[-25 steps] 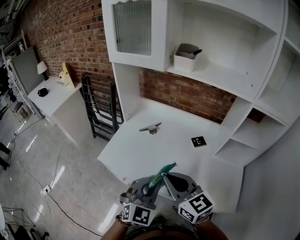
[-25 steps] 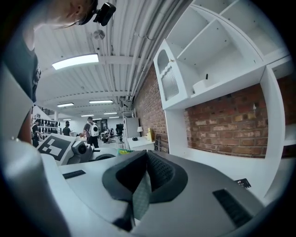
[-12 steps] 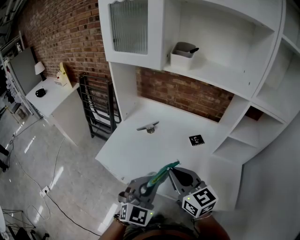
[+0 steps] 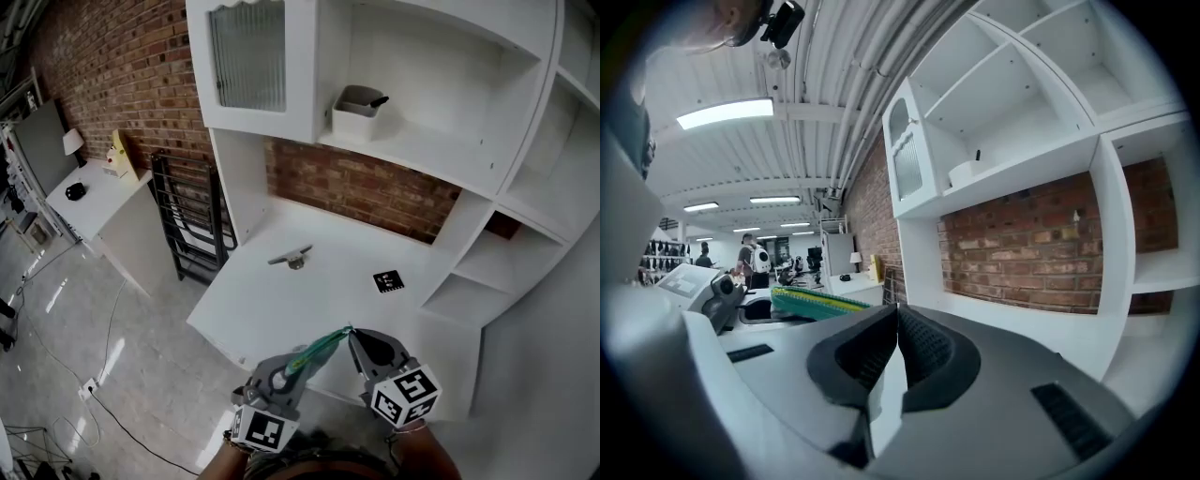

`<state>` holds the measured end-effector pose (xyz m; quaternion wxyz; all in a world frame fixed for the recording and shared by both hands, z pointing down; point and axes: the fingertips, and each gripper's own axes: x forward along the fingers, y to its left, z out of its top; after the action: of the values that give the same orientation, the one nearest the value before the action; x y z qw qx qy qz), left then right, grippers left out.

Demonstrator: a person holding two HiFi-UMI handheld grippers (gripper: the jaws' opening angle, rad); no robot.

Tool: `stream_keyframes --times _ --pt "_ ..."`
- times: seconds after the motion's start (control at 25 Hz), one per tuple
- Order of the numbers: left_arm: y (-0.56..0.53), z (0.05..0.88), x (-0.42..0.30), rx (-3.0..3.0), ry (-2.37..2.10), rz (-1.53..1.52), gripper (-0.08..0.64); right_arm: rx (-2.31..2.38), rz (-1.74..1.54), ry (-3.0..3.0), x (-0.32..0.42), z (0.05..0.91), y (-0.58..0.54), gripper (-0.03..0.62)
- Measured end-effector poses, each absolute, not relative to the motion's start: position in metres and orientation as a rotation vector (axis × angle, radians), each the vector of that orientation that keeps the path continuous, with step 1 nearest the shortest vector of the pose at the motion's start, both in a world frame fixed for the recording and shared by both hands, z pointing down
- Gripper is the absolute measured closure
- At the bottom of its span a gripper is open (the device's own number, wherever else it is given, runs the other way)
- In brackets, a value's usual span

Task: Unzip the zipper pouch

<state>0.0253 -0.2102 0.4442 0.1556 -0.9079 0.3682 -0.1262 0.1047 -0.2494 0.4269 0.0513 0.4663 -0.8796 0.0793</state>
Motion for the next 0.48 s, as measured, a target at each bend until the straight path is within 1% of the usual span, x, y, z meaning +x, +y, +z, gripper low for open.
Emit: stream_keyframes --times 0.2,0.48 --pt "-0.211 0.446 0.018 -2.602 1.063 -0.364 0.558 1.490 0.248 -2.651 0.127 0.424 -0.259 0.589" --pt "-0.211 0.446 0.017 -2.615 1.048 -0.356 0.558 1.490 0.233 -2.642 0.126 0.426 -0.259 0.589"
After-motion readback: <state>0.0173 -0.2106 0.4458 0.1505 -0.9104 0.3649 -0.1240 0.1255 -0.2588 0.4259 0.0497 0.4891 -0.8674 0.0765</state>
